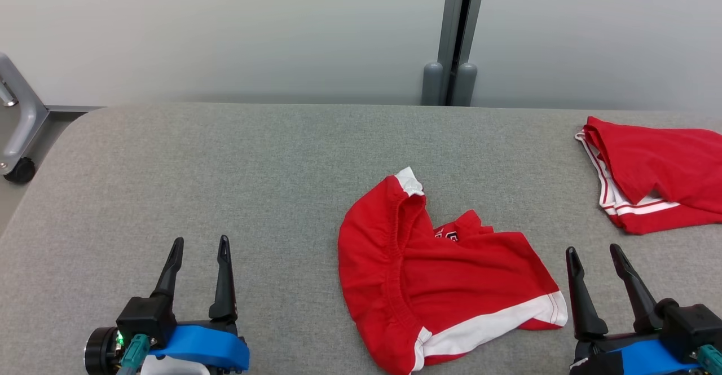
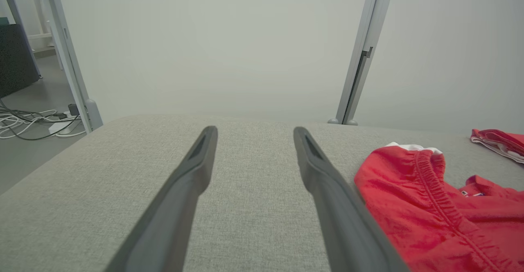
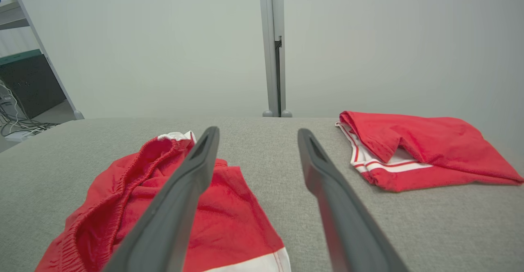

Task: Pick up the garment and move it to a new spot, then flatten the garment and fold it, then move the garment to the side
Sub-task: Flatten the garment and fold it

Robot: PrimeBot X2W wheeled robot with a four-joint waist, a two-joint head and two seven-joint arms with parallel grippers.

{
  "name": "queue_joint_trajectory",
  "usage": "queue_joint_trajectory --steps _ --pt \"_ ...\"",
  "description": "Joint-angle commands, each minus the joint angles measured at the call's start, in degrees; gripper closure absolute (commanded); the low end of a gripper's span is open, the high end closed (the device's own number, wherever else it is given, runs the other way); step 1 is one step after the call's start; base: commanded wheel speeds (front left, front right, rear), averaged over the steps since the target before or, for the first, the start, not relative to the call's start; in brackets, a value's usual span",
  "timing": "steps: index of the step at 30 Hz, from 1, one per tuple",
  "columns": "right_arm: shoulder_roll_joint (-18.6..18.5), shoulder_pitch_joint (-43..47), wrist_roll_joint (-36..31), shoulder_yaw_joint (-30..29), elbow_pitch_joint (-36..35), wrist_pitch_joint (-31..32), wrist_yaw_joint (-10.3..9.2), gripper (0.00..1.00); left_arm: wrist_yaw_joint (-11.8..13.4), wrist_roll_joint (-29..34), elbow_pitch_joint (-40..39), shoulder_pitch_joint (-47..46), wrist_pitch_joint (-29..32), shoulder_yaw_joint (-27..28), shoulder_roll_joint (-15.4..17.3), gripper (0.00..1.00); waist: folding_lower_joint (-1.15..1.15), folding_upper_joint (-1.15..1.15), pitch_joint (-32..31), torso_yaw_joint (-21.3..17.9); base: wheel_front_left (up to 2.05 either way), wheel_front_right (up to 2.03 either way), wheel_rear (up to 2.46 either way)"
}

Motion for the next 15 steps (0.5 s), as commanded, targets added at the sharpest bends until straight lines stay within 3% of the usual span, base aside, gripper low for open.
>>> queue_joint_trajectory --steps 1,15 --pt "0.09 0.7 0.35 -0.03 -0.03 0.32 0.01 0.0 0.31 -0.07 -0.2 0.43 -0.26 0.06 0.39 0.0 0.0 0.0 -0.09 0.01 0.0 0.0 0.0" --pt "0.11 1.16 0.79 -0.38 0.78 0.93 0.01 0.0 0.9 -0.61 -0.55 0.73 -0.15 -0.53 0.78 0.0 0.0 0.0 -0.64 0.38 0.0 0.0 0.0"
